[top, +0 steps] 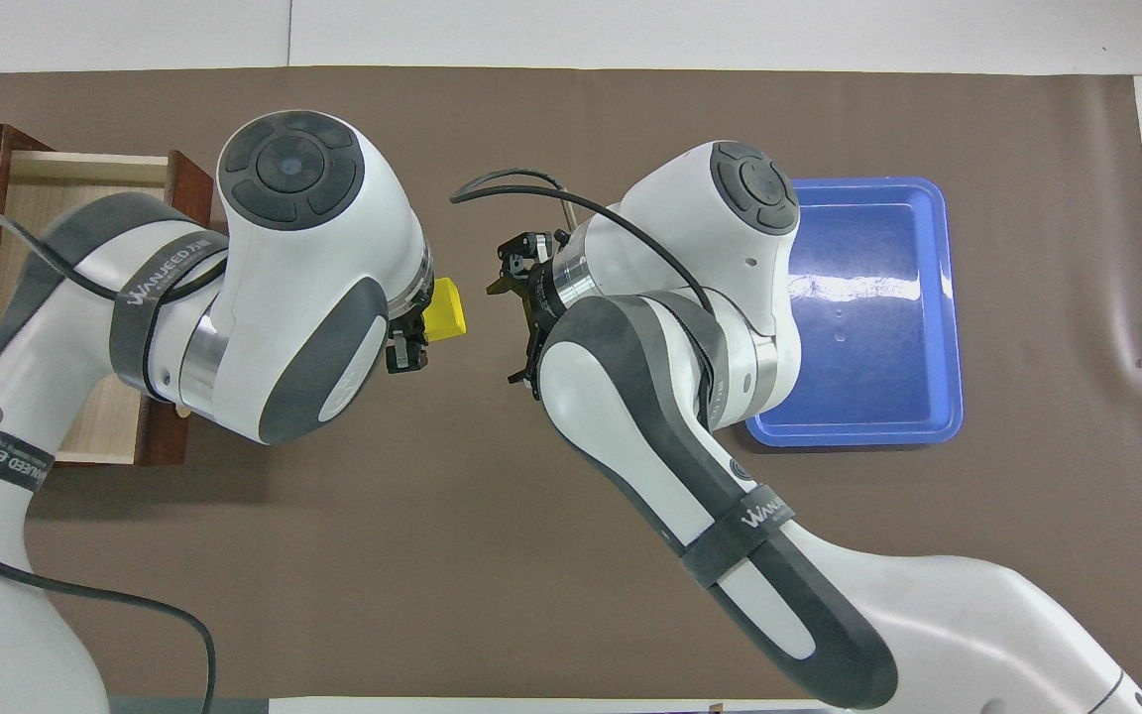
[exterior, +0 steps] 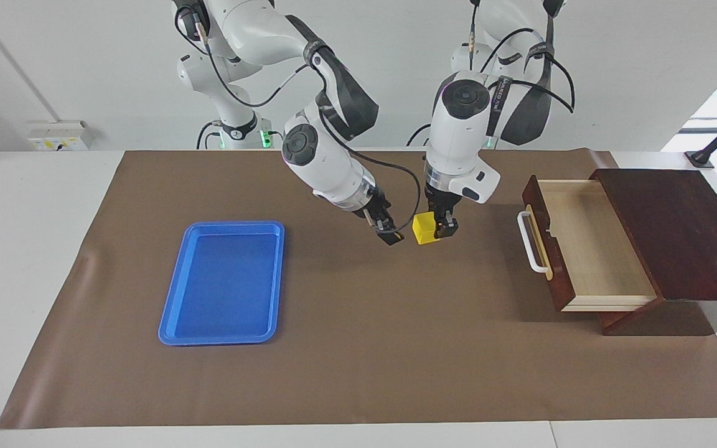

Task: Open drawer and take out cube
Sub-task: 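Grasp the yellow cube with the right gripper from the left gripper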

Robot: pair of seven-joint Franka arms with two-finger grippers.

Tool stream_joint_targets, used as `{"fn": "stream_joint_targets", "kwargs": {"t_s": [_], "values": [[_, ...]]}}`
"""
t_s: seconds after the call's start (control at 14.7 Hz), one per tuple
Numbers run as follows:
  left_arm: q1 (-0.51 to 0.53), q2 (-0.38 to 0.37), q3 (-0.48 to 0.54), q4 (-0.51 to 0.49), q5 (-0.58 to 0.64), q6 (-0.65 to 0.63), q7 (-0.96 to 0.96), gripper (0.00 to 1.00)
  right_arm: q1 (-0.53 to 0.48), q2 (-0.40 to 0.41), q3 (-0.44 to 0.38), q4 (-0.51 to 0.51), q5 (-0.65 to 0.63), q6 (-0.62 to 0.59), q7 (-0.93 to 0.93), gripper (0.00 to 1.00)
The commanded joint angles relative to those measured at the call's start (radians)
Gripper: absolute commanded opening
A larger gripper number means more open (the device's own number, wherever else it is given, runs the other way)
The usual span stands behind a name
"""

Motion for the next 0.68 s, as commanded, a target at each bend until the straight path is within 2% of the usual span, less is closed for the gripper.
{"fn": "stream_joint_targets", "kwargs": {"t_s": [0.0, 0.2, 0.34, 0.61], "values": [[-0.016, -0.017, 0.014, -0.031, 0.016, 0.022, -0.009, 0.00, 0.008, 0.023, -0.004, 0.059, 0.009, 0.003, 0.048, 1.00], [-0.016, -0.019, 0.013, -0.038, 0.016, 0.032, -0.009, 0.00, 0.008, 0.057, -0.007, 0.122, 0.006, -0.027, 0.076, 1.00], [-0.016, -0.019, 0.013, -0.038, 0.014, 0.034, -0.009, 0.00, 0.008, 0.098, -0.007, 0.200, -0.009, -0.052, 0.117, 1.00], [-0.016, -0.019, 0.013, -0.038, 0.014, 0.034, -0.011, 0.00, 0.022, 0.118, -0.007, 0.218, -0.014, -0.048, 0.135, 1.00]]}}
